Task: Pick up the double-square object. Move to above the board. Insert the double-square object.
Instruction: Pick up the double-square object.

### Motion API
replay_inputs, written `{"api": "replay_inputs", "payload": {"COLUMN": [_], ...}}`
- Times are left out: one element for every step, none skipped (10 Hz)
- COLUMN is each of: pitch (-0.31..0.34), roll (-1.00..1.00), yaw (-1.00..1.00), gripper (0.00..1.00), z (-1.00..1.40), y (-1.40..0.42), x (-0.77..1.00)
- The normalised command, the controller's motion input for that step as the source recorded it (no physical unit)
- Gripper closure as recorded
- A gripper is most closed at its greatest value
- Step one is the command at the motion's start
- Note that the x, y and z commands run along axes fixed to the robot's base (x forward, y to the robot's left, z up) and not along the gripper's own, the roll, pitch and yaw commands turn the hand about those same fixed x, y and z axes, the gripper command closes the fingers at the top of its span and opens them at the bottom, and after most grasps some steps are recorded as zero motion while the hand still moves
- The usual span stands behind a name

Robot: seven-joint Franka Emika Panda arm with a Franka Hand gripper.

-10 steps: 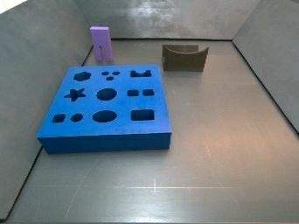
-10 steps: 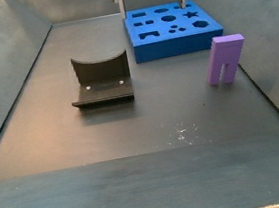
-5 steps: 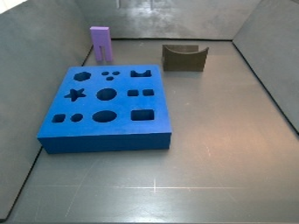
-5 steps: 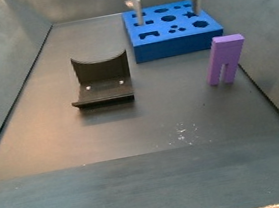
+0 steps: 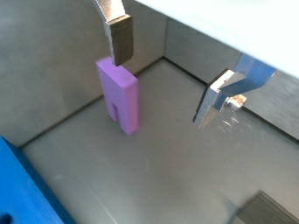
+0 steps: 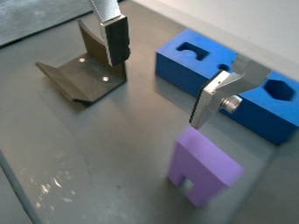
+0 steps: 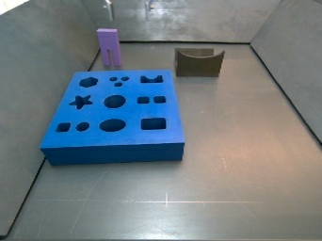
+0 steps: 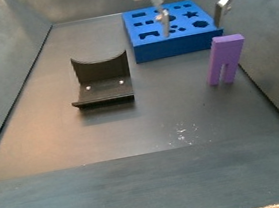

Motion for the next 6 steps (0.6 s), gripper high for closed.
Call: {"api": "replay_inputs", "payload": {"pitch": [-0.294,-0.309,-0.254,-0.203,-0.171,-0.146], "roll": [-0.06,-0.25,-0.29,-0.30,-0.33,-0.29], "yaw": [0.00,-0.03,-0.08,-0.09,-0.11,-0.11], "gripper": [0.00,0.00,0.00,0.00,0.00,0.00], "z": [-0.13,-0.30,-0.36,-0.28,-0.15,-0.10], "y": [0.00,0.04,0.13,0.18,0.14,0.06], "x": [-0.92,-0.93,-0.89,-0.86,-0.66,-0.55]}}
